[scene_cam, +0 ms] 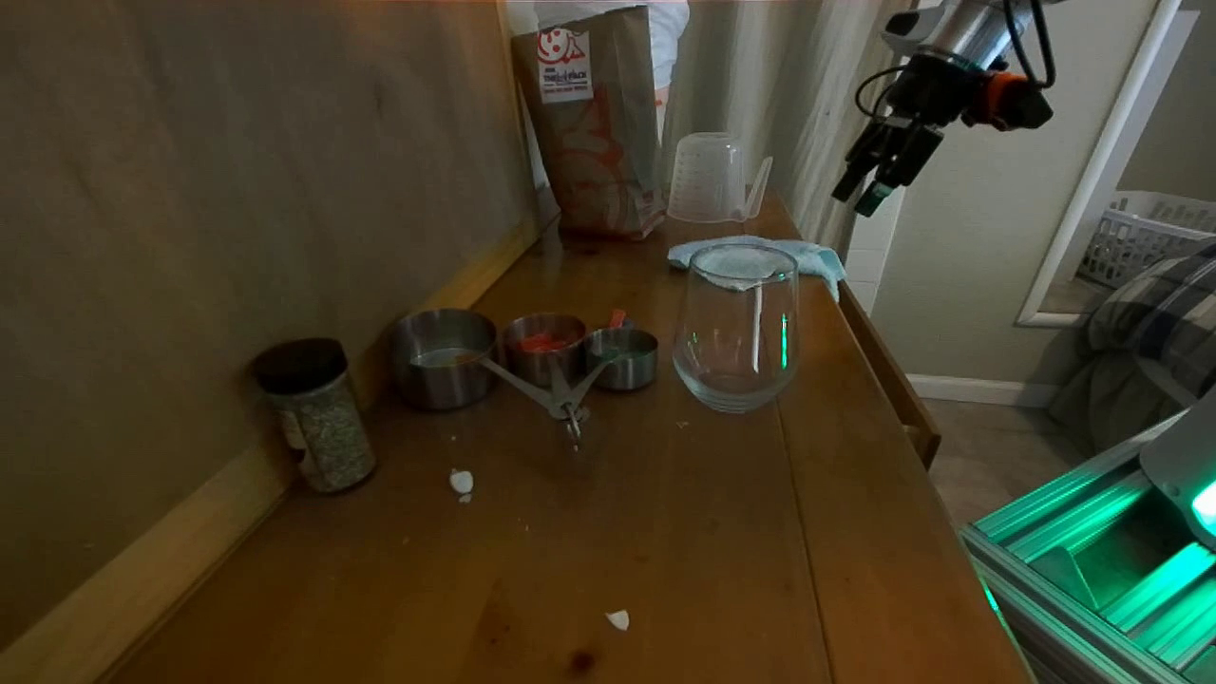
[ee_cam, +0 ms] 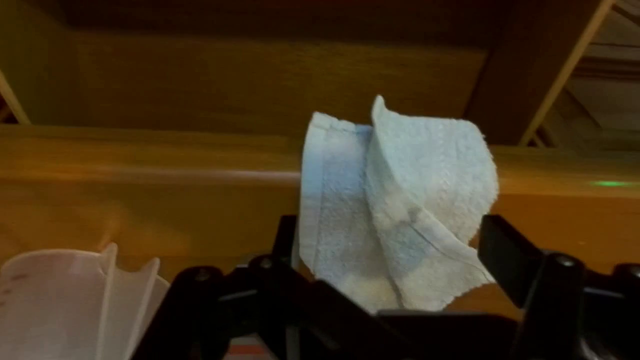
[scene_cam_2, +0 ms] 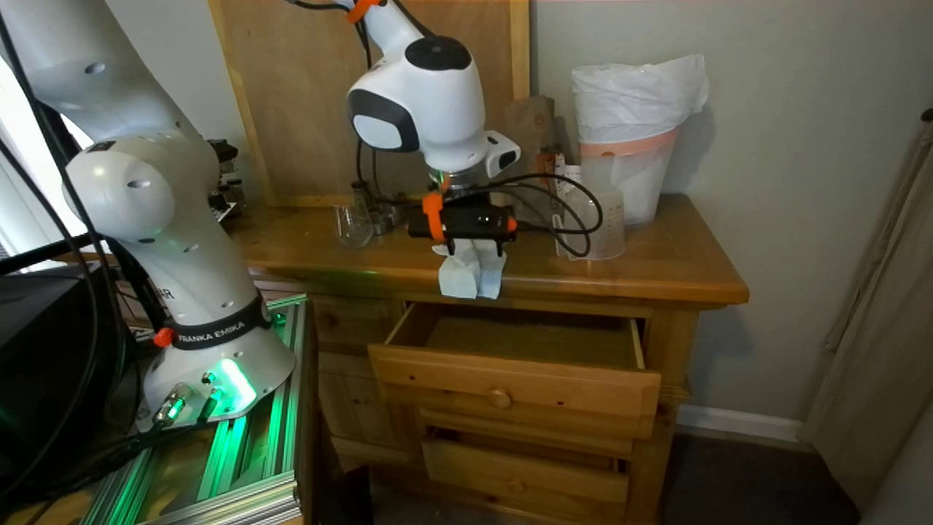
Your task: Pull open the top drawer
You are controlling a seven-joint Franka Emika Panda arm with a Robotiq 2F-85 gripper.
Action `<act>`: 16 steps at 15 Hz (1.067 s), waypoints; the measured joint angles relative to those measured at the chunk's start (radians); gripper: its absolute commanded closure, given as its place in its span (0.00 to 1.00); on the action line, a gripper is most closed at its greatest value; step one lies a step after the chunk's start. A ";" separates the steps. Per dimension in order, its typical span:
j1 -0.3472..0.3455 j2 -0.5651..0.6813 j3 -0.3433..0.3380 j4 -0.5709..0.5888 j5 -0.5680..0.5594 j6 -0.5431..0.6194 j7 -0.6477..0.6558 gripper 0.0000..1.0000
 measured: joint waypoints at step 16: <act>0.022 0.098 0.003 0.044 0.304 -0.193 -0.376 1.00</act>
